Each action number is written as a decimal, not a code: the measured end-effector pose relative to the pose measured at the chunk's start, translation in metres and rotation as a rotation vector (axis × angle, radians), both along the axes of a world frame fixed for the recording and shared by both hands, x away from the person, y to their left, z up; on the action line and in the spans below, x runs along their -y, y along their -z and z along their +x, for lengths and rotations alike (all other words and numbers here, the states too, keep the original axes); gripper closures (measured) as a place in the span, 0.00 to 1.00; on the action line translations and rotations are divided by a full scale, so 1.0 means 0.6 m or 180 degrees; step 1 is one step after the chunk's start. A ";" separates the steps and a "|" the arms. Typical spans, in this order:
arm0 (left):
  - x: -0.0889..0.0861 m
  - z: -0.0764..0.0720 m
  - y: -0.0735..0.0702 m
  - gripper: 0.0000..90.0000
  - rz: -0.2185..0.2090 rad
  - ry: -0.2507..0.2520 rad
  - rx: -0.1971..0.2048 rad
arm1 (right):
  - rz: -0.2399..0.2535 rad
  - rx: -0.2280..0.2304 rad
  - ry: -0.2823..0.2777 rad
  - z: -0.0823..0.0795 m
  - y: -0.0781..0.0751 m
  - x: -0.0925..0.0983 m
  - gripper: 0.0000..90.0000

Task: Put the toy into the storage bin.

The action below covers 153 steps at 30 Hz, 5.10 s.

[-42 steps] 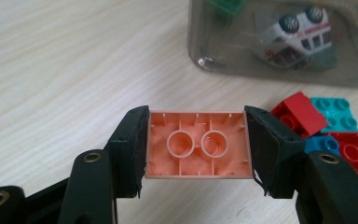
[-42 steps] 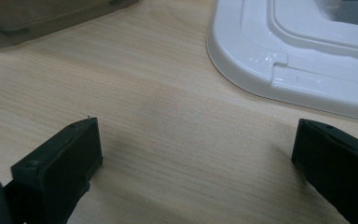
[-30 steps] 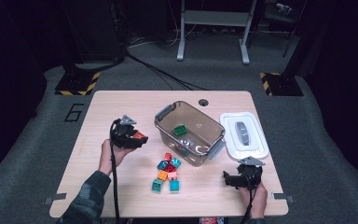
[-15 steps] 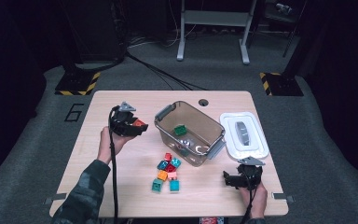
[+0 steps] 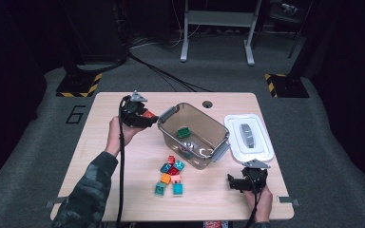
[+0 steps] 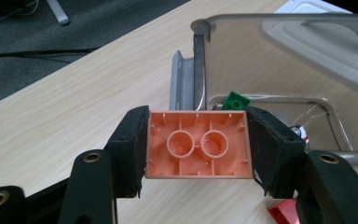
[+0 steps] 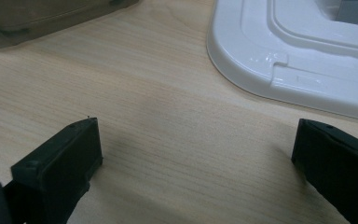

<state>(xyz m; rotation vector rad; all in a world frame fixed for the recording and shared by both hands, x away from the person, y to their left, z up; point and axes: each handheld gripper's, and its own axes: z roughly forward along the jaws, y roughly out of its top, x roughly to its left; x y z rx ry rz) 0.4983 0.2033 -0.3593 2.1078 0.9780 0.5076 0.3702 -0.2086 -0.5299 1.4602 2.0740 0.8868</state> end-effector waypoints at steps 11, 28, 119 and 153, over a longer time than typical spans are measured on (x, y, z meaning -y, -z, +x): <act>0.042 0.018 -0.002 0.48 0.0061 0.0123 -0.0035 | 0.0001 0.0000 0.0000 0.000 0.000 0.000 0.01; 0.103 0.019 0.044 0.48 0.0201 0.0392 -0.0285 | 0.0000 0.0000 -0.0001 0.000 0.000 0.000 0.01; 0.033 -0.230 0.227 0.09 0.0196 0.0241 -0.0507 | 0.0005 -0.0003 0.0025 0.000 0.000 0.000 0.01; -0.005 -0.227 0.241 0.65 0.0212 0.0290 -0.0556 | 0.0003 -0.0001 0.0025 0.000 0.000 0.000 0.01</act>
